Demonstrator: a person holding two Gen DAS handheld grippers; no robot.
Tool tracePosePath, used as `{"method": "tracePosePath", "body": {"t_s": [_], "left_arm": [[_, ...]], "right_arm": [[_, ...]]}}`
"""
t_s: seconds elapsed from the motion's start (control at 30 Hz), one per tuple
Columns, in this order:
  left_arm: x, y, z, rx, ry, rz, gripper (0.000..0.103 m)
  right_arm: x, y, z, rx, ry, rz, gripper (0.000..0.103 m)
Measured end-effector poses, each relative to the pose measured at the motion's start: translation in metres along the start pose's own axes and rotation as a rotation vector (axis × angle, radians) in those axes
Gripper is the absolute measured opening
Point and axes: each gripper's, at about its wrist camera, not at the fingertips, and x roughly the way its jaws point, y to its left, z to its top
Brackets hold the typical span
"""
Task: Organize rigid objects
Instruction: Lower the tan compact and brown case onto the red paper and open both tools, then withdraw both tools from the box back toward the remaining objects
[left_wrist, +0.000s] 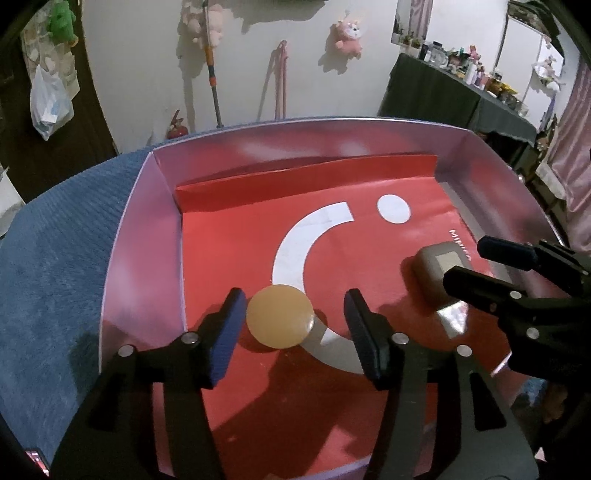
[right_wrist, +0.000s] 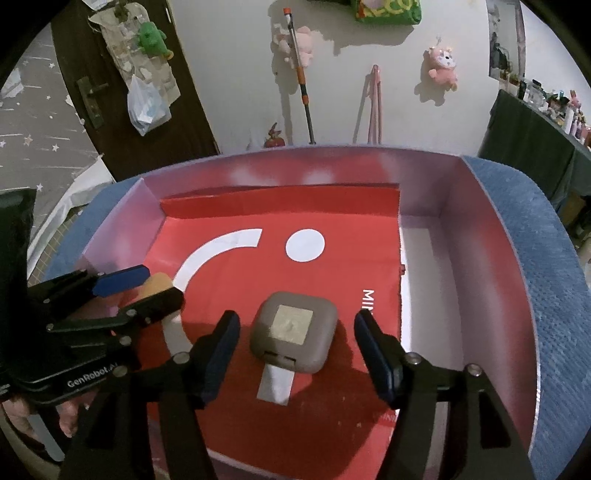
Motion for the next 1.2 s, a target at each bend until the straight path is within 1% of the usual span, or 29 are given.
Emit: {"method": "tracePosePath", "body": {"t_s": [0.1,0.2,0.23,0.27,0.3,0.37,0.43,0.57,0.63,0.77,0.83,0.97,1.07,1.2], "left_arm": [[-0.009,-0.002,-0.001,0.004,-0.019,0.009,0.056],[-0.019,-0.003,-0.002,-0.003,-0.034,0.001,0.057],[-0.022,-0.003,-0.002,-0.005,-0.040,-0.001,0.058],[-0.026,-0.004,-0.003,-0.005,-0.049,0.001,0.063],[-0.029,-0.005,-0.003,-0.003,-0.056,0.012,0.077],[-0.037,-0.006,-0.005,-0.001,-0.083,0.049,0.092],[-0.043,-0.006,-0.005,-0.010,-0.094,0.053,0.093],[-0.050,0.001,-0.008,-0.044,-0.097,0.033,0.093],[-0.053,0.001,-0.010,-0.052,-0.102,0.036,0.093],[-0.060,0.001,-0.016,-0.064,-0.118,0.035,0.093],[-0.064,0.001,-0.019,-0.078,-0.126,0.021,0.093],[-0.072,0.002,-0.025,-0.100,-0.148,0.010,0.093],[-0.076,0.001,-0.030,-0.104,-0.159,0.008,0.103],[-0.084,-0.001,-0.037,-0.104,-0.176,0.009,0.103]], "right_arm": [[-0.012,0.001,-0.002,-0.001,-0.028,0.003,0.068],[-0.024,0.000,-0.003,0.002,-0.054,0.012,0.074],[-0.027,0.000,-0.003,0.001,-0.061,0.014,0.074],[-0.032,0.002,-0.004,-0.004,-0.071,0.016,0.074],[-0.034,0.002,-0.004,-0.007,-0.075,0.016,0.075],[-0.040,0.005,-0.006,-0.012,-0.089,0.024,0.078],[-0.045,0.006,-0.008,-0.011,-0.101,0.028,0.083],[-0.054,0.007,-0.011,-0.006,-0.120,0.041,0.085],[-0.057,0.009,-0.012,-0.008,-0.126,0.047,0.093],[-0.064,0.012,-0.017,-0.016,-0.145,0.066,0.097],[-0.068,0.012,-0.020,-0.015,-0.157,0.075,0.103],[-0.076,0.013,-0.023,-0.011,-0.186,0.097,0.103],[-0.082,0.014,-0.027,-0.016,-0.210,0.107,0.103],[-0.091,0.016,-0.033,-0.025,-0.246,0.113,0.103]]}}
